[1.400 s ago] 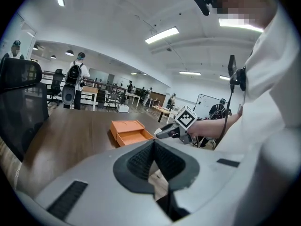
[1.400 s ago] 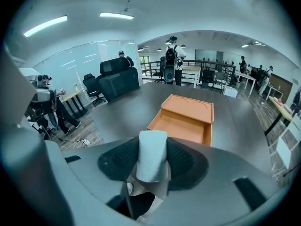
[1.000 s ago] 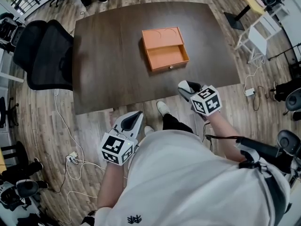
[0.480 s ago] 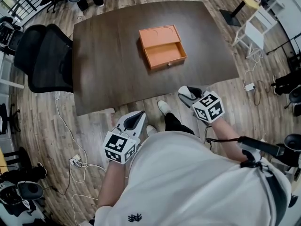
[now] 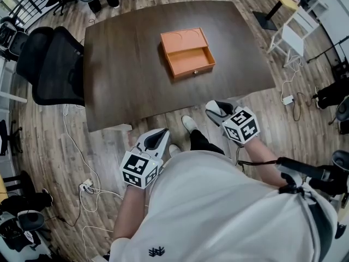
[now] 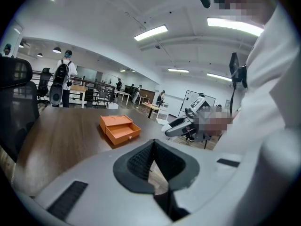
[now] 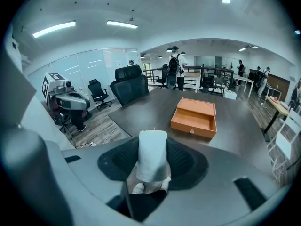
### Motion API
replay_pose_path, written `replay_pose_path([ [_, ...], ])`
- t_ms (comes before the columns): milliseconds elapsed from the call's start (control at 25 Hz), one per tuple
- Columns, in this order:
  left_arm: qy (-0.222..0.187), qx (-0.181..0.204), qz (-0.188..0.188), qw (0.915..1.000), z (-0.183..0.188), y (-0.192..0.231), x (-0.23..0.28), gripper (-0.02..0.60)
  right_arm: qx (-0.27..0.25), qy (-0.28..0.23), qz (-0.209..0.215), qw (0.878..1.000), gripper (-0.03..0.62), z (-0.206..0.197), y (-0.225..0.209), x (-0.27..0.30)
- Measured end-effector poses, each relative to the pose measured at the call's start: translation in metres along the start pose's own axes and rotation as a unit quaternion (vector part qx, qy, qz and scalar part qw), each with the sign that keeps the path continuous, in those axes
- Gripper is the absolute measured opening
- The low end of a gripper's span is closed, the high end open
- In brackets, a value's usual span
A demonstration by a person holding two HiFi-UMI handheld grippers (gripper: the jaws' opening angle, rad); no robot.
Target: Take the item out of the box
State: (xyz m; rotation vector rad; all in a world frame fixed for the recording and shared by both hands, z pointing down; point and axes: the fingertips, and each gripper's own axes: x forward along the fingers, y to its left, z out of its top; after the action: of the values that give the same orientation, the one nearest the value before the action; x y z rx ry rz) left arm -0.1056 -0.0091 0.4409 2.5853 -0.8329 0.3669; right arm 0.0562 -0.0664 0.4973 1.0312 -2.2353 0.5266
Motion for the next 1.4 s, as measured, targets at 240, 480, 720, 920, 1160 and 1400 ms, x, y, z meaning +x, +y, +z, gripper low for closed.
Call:
replay_pose_path([
  [240,-0.003,-0.002,0.003,1.0000,-0.003,-0.002,-0.007,0.010,-0.008,0.000,0.006,1.000,0.175,0.001,0.010,0.001],
  [480,-0.003,-0.006,0.004,1.0000,-0.003,0.004,-0.010,0.011,-0.013,0.002,0.010,1.000,0.175,0.009,0.014,0.006],
  [720,-0.003,-0.009,0.006,0.9999,-0.007,0.002,-0.011,0.011,-0.014,0.003,0.012,1.000,0.175,0.005,0.015,0.006],
  [920,-0.002,-0.010,0.005,0.9999,-0.009,0.001,-0.009,0.010,-0.013,0.003,0.014,1.000,0.175,0.003,0.016,0.007],
  [1160,0.001,-0.011,0.003,0.9999,-0.009,0.001,-0.007,0.010,-0.009,0.004,0.014,1.000,0.174,0.001,0.014,0.008],
  [1400,0.002,-0.011,0.003,0.9999,-0.008,-0.005,-0.001,0.011,-0.007,0.004,0.014,1.000,0.175,-0.003,0.009,0.005],
])
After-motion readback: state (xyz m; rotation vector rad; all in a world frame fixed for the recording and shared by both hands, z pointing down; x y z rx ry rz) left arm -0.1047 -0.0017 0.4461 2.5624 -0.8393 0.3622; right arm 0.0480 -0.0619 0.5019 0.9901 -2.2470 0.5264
